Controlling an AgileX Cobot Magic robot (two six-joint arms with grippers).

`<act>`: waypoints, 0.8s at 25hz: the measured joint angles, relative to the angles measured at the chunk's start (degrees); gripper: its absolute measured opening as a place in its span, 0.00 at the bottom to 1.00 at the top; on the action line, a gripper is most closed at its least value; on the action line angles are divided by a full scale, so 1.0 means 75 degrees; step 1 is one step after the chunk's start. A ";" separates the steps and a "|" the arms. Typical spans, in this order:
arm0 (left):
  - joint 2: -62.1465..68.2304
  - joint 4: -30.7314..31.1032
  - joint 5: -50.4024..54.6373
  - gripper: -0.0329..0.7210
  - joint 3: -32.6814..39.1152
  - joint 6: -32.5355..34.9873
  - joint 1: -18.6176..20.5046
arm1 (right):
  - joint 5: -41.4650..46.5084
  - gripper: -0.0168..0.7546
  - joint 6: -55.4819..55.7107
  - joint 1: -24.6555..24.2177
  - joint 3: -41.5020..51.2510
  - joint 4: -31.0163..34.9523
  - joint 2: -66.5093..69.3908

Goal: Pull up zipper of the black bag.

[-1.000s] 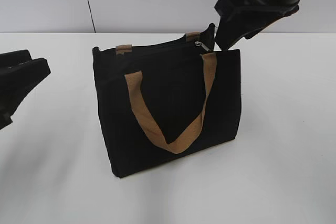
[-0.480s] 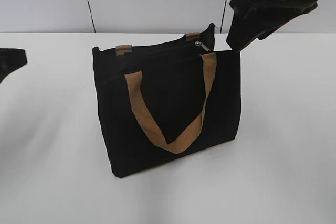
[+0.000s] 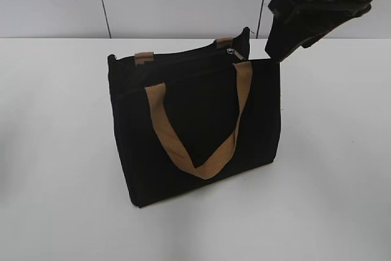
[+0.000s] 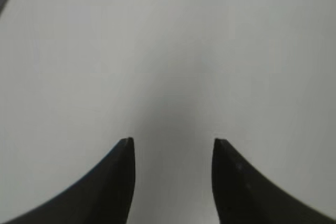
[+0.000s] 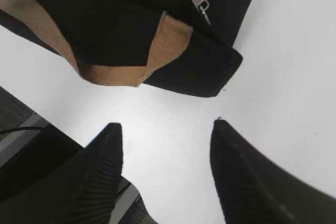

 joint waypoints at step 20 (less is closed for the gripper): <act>0.1569 -0.3993 0.4036 0.53 -0.3512 0.3839 0.0000 | 0.0030 0.55 0.1579 -0.1160 0.0000 -0.1090 0.0000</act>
